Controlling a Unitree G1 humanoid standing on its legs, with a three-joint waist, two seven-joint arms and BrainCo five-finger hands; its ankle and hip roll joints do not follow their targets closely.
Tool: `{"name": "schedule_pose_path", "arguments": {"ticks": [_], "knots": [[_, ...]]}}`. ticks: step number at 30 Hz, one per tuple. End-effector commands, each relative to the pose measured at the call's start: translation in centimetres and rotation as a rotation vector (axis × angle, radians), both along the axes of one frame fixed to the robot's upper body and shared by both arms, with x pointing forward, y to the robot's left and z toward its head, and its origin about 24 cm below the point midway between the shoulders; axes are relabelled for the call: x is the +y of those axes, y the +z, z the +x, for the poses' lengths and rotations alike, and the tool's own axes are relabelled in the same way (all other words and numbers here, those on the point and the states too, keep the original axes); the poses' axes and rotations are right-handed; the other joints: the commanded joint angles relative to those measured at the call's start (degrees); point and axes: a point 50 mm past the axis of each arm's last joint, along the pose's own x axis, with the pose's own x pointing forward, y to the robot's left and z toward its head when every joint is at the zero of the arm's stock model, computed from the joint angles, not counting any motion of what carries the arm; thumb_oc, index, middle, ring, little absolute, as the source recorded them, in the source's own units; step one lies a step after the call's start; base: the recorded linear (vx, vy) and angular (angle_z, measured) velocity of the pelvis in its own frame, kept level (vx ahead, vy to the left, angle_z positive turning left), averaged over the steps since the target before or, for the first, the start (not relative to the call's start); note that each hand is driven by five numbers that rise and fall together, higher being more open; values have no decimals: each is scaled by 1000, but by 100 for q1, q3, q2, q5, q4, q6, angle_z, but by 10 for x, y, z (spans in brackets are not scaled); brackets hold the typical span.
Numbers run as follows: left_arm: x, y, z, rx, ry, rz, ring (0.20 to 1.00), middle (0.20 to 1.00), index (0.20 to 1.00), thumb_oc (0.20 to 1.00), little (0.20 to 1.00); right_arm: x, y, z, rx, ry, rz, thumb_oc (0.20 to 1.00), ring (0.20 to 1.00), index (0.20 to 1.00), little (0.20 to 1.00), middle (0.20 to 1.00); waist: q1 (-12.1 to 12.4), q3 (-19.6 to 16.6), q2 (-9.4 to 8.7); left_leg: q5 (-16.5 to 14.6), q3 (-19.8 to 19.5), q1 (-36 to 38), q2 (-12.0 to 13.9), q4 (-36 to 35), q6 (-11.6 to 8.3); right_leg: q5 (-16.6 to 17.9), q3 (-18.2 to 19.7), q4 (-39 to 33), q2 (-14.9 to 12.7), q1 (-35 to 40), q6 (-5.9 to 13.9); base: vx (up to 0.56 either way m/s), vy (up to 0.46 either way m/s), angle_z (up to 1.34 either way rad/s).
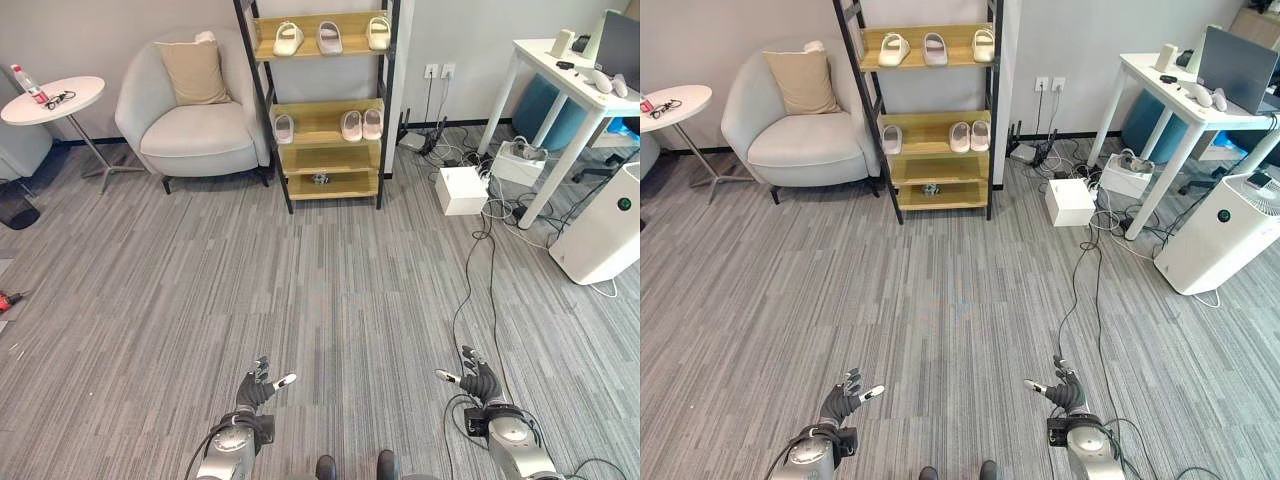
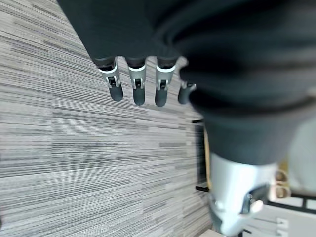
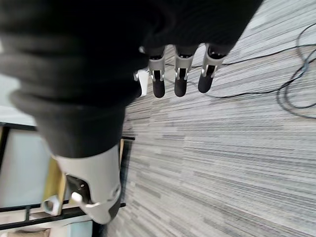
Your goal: Arrange the slippers neatly on the shoe rack.
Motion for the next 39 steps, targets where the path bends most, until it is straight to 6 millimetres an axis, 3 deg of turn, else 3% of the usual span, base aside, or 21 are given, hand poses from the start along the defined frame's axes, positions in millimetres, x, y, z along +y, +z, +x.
{"name": "schedule_pose_path", "arguments": {"ticks": [1, 16, 39], "knots": [[0, 9, 19, -54, -54, 63, 1000, 1000, 1000, 1000, 1000, -8, 14, 13, -72, 0, -28, 1000, 1000, 1000, 1000, 1000, -8, -77, -204, -404, -110, 170, 157, -44, -270, -628, 28, 8, -470, 260, 602, 0, 0, 0], [-2, 8, 9, -52, 21, -39, 1000, 1000, 1000, 1000, 1000, 3, 3, 4, -27, 6, 27, 1000, 1000, 1000, 1000, 1000, -6, -62, -192, -437, -119, 230, 137, -44, -255, -652, 38, 8, -472, 314, 604, 0, 0, 0], [-3, 4, 5, -33, 11, -33, 1000, 1000, 1000, 1000, 1000, 12, 1, 4, -12, 60, 18, 1000, 1000, 1000, 1000, 1000, -10, -40, -228, -439, -102, 257, 182, -44, -292, -667, 22, 8, -444, 348, 598, 0, 0, 0]]}}
